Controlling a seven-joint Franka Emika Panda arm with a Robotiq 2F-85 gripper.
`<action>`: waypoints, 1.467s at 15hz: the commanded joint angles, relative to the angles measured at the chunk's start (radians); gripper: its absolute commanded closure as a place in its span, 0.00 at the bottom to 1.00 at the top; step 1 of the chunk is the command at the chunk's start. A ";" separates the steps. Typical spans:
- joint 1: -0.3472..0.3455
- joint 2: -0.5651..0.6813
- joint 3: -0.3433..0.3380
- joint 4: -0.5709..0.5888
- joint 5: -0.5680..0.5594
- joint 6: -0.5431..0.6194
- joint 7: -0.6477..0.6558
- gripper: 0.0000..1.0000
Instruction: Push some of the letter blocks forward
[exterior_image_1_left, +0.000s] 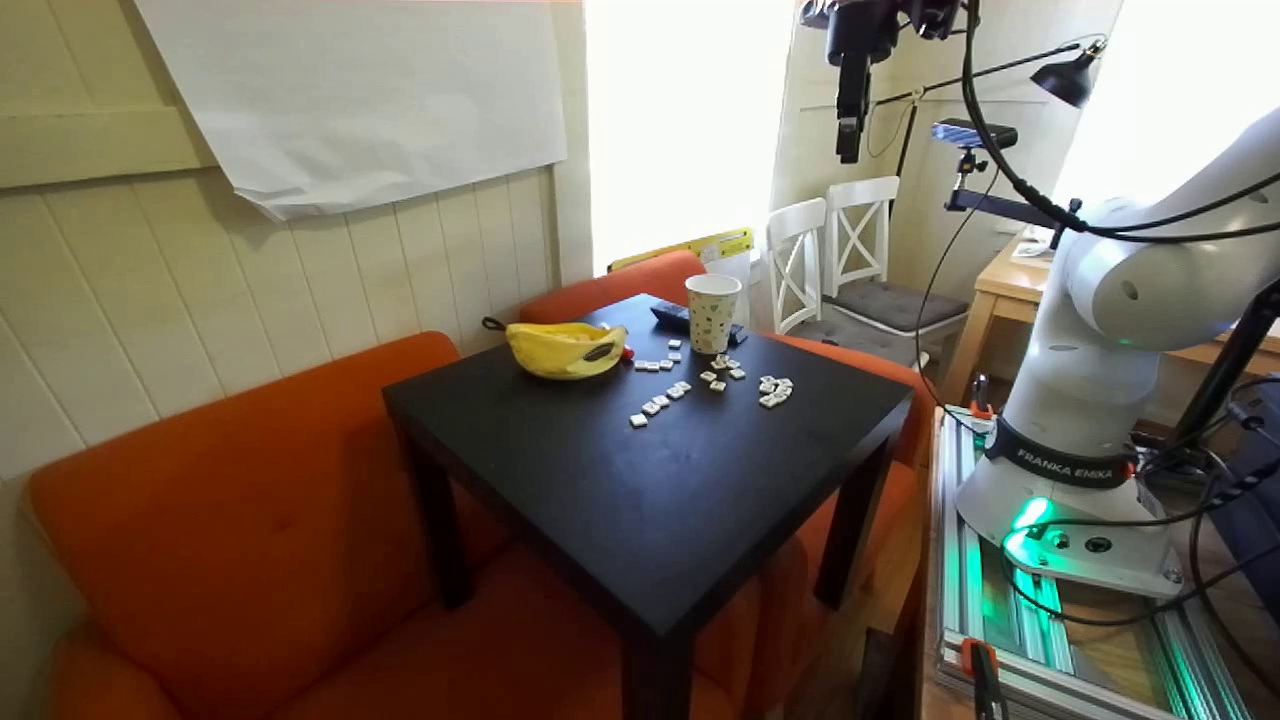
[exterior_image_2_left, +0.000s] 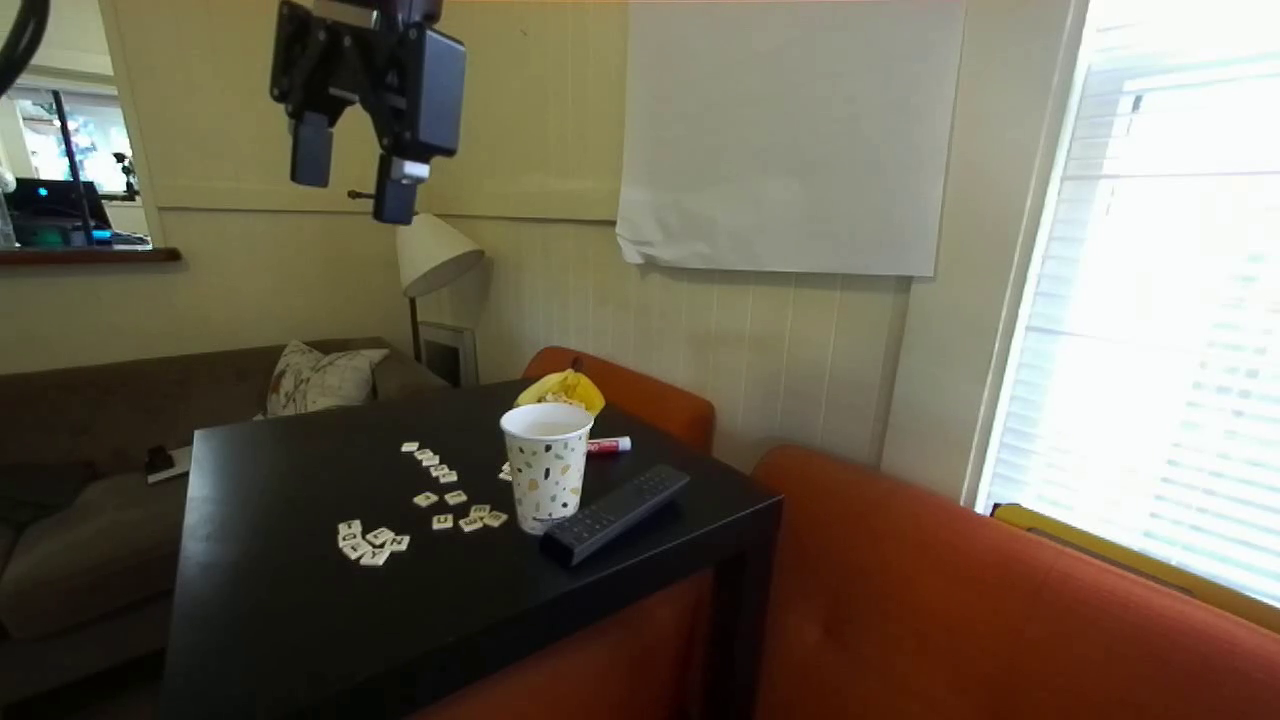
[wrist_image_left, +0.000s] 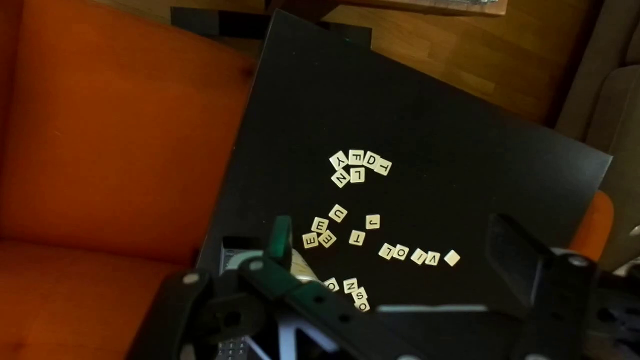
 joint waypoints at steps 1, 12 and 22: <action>-0.015 -0.035 0.044 -0.105 0.067 0.084 0.036 0.00; -0.085 -0.070 0.175 -0.488 0.168 0.837 0.327 0.00; -0.259 -0.025 0.393 -0.445 -0.098 0.793 0.640 0.00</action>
